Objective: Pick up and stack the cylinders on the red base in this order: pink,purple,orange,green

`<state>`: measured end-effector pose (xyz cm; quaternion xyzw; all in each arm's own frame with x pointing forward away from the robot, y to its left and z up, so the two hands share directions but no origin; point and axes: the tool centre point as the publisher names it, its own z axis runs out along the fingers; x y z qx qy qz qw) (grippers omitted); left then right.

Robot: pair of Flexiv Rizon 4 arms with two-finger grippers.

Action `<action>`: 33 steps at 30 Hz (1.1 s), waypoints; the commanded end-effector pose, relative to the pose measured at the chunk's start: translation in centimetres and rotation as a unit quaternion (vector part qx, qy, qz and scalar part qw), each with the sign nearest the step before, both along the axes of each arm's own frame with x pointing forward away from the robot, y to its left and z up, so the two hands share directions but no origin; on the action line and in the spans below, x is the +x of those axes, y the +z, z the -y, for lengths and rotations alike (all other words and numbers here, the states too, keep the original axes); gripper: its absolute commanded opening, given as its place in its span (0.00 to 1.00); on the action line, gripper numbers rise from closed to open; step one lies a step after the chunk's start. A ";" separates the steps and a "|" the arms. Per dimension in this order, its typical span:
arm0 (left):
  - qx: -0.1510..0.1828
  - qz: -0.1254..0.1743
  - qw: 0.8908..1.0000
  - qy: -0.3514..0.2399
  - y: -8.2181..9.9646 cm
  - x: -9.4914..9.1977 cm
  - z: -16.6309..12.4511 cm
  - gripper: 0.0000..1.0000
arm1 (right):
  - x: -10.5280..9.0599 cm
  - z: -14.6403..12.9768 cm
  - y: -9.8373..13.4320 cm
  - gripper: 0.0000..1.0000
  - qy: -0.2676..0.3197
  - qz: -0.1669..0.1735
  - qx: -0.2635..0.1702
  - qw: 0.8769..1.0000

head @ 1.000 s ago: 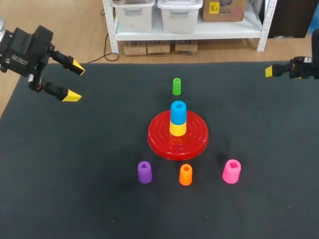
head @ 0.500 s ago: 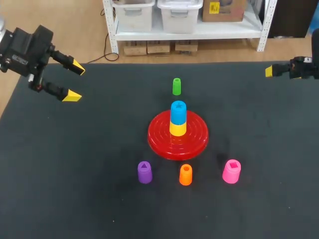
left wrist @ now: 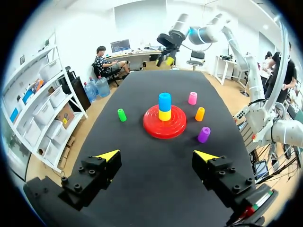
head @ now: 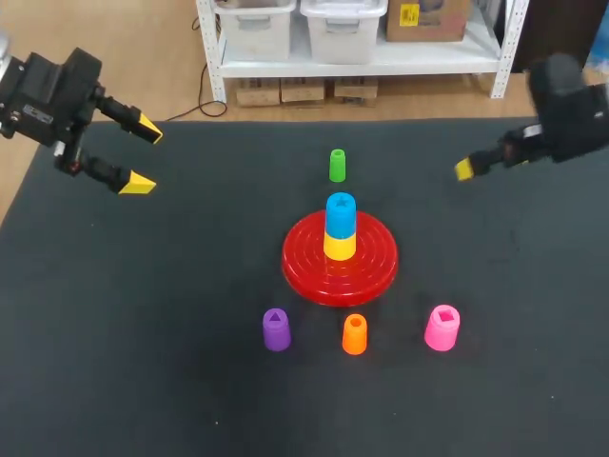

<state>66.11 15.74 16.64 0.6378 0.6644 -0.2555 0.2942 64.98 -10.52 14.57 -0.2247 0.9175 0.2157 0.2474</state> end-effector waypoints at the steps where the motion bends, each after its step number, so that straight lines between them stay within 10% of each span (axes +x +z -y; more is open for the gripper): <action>1: -0.001 0.002 1.000 0.000 -0.1 -0.1 -0.1 1.00 | -5.4 -5.0 0.8 1.00 0.051 -0.035 -0.134 0.989; 9: -0.001 0.002 1.000 0.000 -0.1 -0.1 -0.1 1.00 | -13.6 -8.2 -3.1 1.00 0.098 -0.042 -0.273 0.956; 16: -0.001 0.002 1.000 0.000 -0.1 -0.1 -0.1 1.00 | -17.7 -7.7 -5.7 1.00 0.056 -0.072 -0.308 0.947; 33: -0.001 0.002 1.000 0.000 -0.1 -0.1 -0.1 1.00 | -17.1 -4.8 -9.6 1.00 -0.072 -0.135 -0.270 0.951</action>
